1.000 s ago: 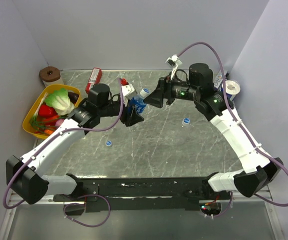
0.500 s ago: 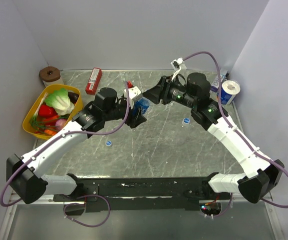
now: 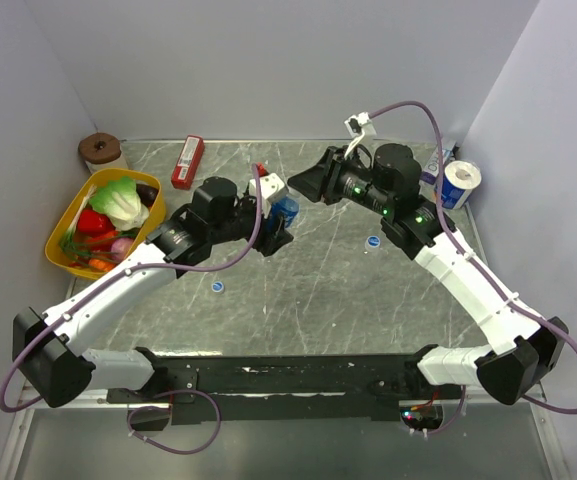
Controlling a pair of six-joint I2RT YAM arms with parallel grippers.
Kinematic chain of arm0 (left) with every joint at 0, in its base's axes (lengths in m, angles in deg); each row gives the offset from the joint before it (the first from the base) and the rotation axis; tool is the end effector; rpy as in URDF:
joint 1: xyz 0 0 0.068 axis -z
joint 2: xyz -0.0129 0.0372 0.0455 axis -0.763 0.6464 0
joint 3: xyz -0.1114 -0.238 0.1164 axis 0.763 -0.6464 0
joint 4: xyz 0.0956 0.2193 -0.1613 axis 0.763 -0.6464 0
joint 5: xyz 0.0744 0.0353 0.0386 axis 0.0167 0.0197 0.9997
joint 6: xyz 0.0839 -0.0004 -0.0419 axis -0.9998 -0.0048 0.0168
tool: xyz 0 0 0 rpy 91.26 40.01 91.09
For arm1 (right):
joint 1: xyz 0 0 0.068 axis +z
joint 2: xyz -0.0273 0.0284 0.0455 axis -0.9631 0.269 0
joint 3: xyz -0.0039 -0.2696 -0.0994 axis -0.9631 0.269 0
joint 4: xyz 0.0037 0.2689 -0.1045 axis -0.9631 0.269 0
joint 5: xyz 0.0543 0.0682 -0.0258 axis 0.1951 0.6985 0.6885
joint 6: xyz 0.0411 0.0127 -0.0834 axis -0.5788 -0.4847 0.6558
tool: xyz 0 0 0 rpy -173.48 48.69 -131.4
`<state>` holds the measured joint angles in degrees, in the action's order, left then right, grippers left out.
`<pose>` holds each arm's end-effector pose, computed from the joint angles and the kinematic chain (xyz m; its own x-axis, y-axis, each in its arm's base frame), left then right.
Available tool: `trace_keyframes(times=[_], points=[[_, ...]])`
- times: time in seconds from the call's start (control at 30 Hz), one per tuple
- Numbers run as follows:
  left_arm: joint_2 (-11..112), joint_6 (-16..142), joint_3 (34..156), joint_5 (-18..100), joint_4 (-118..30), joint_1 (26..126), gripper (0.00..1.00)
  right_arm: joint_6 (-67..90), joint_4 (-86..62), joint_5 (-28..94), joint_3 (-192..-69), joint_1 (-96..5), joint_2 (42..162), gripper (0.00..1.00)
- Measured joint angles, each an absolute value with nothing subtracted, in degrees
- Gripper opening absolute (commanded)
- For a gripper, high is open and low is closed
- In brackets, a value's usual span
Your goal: Unscrew the bottle caps
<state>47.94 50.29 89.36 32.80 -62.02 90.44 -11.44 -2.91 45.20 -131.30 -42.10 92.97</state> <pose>0.2561 -0.2525 0.3521 -0.2732 0.2531 -0.9281 0.8301 0.5496 -0.0944 0.2855 0.2145 0.4442 -0.4611 0.2639 -0.8472 -0.6451 0.5559 0.5243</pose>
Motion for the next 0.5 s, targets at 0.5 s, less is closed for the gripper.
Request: trace_keyframes(times=[0.5], points=[[47.18, 52.21, 89.36, 32.89, -63.11, 90.42, 0.40, -10.98, -3.10, 44.74, -131.76, -41.12, 93.49, 0.47]])
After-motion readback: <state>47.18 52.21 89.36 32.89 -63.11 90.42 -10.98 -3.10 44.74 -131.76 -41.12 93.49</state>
